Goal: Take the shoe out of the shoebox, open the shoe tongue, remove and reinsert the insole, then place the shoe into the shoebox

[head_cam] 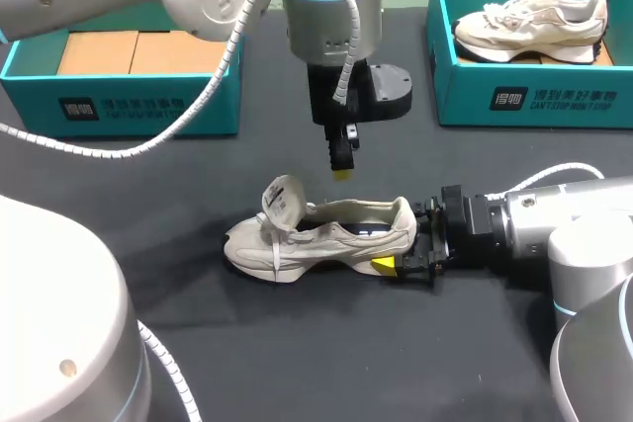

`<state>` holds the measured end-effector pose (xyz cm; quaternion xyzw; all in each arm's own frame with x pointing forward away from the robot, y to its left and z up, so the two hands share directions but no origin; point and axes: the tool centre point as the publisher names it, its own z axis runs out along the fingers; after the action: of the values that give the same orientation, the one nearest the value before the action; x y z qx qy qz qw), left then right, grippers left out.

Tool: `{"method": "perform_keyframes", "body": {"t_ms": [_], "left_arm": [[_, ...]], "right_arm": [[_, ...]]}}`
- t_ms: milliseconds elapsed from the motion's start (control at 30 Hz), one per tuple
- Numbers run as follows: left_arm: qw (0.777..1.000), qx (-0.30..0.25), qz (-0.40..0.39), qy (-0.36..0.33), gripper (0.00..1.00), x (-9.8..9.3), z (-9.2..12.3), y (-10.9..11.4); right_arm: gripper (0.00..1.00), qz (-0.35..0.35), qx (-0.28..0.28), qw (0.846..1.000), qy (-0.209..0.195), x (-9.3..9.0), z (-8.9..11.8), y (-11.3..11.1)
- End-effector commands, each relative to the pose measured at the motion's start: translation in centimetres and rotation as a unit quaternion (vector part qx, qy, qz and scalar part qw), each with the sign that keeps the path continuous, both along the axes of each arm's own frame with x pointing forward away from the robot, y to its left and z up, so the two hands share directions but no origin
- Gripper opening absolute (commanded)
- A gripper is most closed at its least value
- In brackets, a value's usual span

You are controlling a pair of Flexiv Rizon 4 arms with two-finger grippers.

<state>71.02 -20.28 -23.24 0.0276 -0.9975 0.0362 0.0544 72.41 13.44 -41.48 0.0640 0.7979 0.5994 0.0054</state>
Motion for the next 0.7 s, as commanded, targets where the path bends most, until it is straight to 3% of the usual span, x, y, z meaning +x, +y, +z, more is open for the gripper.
{"method": "perform_keyframes", "body": {"t_ms": [33, 333, 467, 700], "left_arm": [[1.000, -0.002, 0.029, -0.001, 0.00, 0.2, -1.6, 0.1], [1.000, -0.002, 0.029, -0.001, 0.00, 0.2, -1.6, 0.1], [1.000, 0.004, -0.018, -0.010, 0.00, 0.1, -4.2, -1.6], [0.999, 0.027, -0.034, -0.001, 0.00, 0.9, -7.7, -3.6]], "right_arm": [[0.00, -0.001, -0.001, 1.000, 0.000, 0.0, -0.1, 0.0], [0.00, -0.001, -0.001, 1.000, 0.000, 0.0, -0.1, 0.0], [0.00, -0.001, -0.001, 1.000, 0.000, 0.0, -0.1, 0.0], [0.00, -0.001, -0.001, 1.000, 0.000, 0.0, -0.1, 0.0]]}}
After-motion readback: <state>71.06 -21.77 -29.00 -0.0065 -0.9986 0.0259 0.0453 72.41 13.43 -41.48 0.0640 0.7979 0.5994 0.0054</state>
